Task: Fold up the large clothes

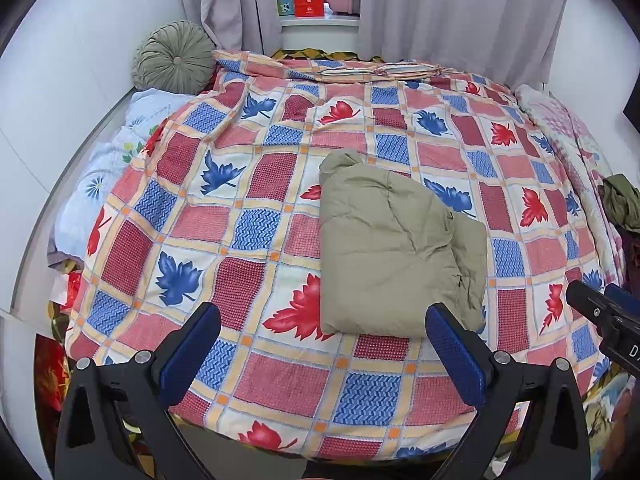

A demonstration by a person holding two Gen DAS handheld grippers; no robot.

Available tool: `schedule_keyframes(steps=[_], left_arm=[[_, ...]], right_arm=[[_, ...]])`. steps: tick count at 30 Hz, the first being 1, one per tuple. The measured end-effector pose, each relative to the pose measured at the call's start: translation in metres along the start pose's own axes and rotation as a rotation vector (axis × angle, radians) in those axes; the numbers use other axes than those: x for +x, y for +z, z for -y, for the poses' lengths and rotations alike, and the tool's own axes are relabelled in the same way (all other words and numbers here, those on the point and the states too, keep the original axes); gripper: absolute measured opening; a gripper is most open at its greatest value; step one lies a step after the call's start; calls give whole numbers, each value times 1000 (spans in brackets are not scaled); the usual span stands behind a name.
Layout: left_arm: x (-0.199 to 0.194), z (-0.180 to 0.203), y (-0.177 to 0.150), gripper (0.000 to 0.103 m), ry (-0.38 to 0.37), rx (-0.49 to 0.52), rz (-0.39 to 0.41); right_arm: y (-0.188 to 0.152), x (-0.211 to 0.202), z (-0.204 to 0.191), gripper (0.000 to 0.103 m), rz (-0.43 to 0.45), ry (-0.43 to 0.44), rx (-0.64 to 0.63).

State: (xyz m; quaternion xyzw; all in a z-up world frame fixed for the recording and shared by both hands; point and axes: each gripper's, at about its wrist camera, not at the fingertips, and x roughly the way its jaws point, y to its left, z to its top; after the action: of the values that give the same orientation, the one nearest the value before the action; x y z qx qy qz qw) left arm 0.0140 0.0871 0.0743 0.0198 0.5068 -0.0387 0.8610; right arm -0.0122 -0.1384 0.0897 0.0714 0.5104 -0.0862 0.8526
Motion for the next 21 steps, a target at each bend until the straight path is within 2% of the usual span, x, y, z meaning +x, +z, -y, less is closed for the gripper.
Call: schedule_keyframes(steps=[21], left_arm=[[0, -1, 0, 102, -1, 0, -1]], right_arm=[[1, 0, -1, 90, -3, 2, -1]])
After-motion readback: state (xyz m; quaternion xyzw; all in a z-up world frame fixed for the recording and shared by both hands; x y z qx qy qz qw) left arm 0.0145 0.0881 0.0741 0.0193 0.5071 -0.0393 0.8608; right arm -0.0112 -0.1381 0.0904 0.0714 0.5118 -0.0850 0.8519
